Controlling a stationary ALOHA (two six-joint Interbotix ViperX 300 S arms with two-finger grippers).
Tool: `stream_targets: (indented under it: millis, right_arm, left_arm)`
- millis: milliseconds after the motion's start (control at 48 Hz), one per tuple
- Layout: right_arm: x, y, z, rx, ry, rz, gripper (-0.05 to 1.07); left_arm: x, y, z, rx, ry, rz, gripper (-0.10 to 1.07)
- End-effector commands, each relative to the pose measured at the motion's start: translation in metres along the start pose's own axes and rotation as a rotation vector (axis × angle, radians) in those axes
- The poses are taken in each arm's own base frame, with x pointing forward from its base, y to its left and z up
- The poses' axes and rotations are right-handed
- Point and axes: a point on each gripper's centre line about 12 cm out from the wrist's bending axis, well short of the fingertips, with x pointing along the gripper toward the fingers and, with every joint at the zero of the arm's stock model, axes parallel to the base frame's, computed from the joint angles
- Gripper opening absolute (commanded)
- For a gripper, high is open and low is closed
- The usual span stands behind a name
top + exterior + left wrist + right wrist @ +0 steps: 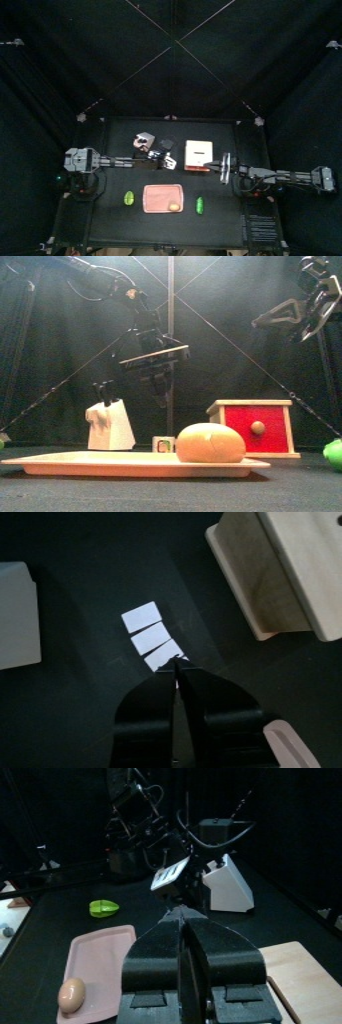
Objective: Grab sushi roll
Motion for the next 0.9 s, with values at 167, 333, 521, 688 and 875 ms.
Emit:
stream_targets:
  millis: [167, 333, 521, 688, 875]
  right_arm:
    - [0.002, 0.0, 0.005, 0.0, -0.012, -0.003, 0.01]
    - [0.002, -0.001, 0.004, -0.002, -0.01, -0.006, 0.01]
    - [0.002, -0.001, 0.004, -0.003, -0.01, -0.007, 0.01]
    - [0.002, -0.002, 0.003, -0.002, -0.008, -0.01, 0.01]
    - [0.002, -0.004, 0.003, -0.002, -0.009, -0.018, 0.01]
  left_arm:
    - [0.002, -0.006, 0.005, -0.094, -0.009, -0.01, 0.85]
    - [0.011, -0.007, 0.001, -0.115, 0.003, 0.004, 0.97]
    - [0.025, -0.006, -0.004, -0.164, 0.032, 0.03, 0.97]
    - [0.035, -0.001, -0.004, -0.214, 0.056, 0.051, 0.97]
    - [0.043, 0.003, -0.003, -0.229, 0.068, 0.066, 0.97]
